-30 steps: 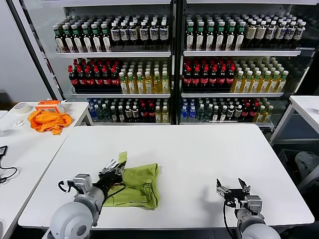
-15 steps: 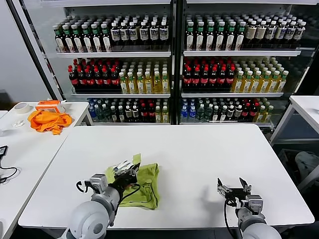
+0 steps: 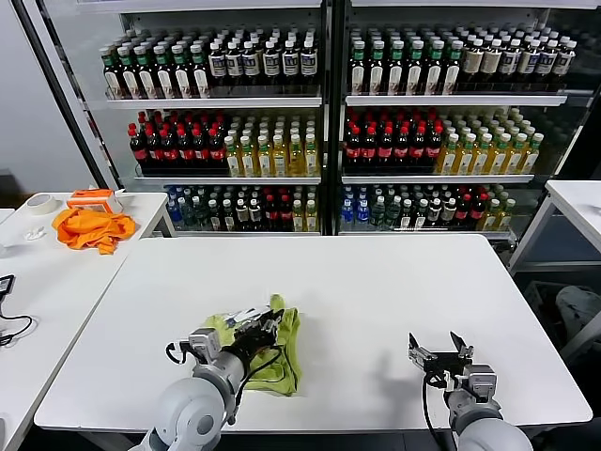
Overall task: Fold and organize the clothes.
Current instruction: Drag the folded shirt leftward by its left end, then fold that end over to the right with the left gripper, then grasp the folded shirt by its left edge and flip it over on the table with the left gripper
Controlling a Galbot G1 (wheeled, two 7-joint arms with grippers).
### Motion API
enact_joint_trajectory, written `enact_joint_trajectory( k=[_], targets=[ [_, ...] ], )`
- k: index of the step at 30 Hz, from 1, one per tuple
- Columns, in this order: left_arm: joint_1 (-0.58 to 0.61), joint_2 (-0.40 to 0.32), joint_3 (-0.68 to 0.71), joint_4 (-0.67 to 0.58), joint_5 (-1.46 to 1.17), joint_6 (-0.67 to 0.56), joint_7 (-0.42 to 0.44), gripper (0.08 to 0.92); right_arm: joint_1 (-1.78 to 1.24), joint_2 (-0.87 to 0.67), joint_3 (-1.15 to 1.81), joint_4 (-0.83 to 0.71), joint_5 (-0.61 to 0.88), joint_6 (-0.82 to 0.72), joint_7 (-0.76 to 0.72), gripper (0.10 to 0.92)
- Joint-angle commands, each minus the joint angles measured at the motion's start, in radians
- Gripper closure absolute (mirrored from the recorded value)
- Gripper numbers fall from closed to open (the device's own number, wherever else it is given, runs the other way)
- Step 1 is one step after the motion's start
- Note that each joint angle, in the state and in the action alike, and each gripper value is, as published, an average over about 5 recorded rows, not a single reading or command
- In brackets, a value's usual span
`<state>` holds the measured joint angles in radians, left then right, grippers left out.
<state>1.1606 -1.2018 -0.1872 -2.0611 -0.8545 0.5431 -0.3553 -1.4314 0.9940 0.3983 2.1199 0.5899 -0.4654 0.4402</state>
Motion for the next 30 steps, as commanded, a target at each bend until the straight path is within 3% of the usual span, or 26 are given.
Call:
enact_joint_trajectory(
  k=[1, 5, 8, 12, 17, 30],
  targets=[
    [0.048, 0.037, -0.108, -0.108, 0.130, -0.069, 0.110, 0.643, 0.019, -0.007, -0.012, 0.002, 0.002, 0.000, -0.007, 0.203],
    [0.161, 0.154, -0.268, -0.118, 0.271, -0.052, 0.124, 0.521, 0.041, -0.010, -0.028, 0.001, 0.005, 0.001, -0.011, 0.203],
    [0.261, 0.196, -0.348, -0.075, 0.288, -0.029, 0.121, 0.435, 0.053, -0.008, -0.042, -0.003, 0.004, 0.001, -0.013, 0.203],
    [0.315, 0.172, -0.345, -0.032, 0.282, -0.011, 0.119, 0.322, 0.059, -0.006, -0.054, -0.008, 0.003, 0.002, -0.013, 0.203],
    [0.285, 0.126, -0.297, 0.028, 0.285, -0.012, 0.121, 0.200, 0.051, -0.006, -0.049, -0.004, 0.001, 0.003, -0.013, 0.203],
    [0.202, 0.102, -0.256, 0.150, 0.258, -0.090, 0.184, 0.177, 0.037, -0.001, -0.040, -0.007, -0.003, 0.005, -0.014, 0.203]
  ],
)
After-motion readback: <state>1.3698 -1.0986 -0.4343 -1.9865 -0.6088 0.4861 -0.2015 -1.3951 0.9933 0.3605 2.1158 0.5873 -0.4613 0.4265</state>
